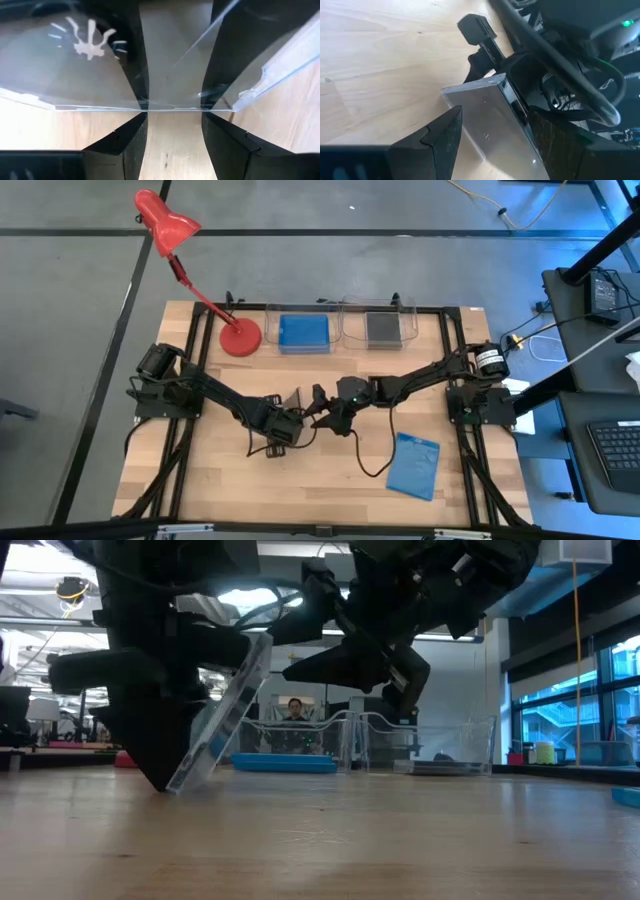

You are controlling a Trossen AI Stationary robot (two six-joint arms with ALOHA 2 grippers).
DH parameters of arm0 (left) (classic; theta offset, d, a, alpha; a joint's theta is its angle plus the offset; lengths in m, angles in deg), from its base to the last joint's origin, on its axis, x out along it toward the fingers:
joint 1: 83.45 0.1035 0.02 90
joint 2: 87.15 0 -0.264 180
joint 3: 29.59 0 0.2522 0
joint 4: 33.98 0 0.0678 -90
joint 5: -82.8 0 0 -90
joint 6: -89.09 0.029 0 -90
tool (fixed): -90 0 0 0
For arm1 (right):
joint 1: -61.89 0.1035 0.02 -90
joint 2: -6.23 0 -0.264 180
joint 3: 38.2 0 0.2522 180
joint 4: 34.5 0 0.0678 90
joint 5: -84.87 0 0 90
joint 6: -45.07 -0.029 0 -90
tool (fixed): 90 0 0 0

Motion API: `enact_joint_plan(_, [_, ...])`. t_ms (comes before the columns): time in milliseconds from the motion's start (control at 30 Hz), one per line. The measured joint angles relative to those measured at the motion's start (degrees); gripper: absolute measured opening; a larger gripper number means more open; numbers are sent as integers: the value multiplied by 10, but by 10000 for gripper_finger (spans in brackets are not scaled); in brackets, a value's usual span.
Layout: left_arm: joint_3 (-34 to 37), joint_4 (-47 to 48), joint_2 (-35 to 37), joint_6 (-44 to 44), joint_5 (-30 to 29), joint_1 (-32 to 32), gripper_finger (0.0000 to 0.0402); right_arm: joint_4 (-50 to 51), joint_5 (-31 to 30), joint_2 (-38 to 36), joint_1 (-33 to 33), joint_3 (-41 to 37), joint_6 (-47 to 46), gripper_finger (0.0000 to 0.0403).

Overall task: Pick & place jewel cases by type
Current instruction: Put the black cd case into the right transparent bin

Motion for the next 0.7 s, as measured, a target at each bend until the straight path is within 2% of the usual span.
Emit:
enact_joint_plan(300, [0,0,0,101,-4,0,184,-13,-2,1,9,0,46,234])
enact_joint_plan(433, [-1,-1,0,124,-2,0,184,-26,-24,1,9,0,52,225])
enact_joint_plan(700, [0,-9,0,135,-3,0,184,-23,-24,1,9,0,58,196])
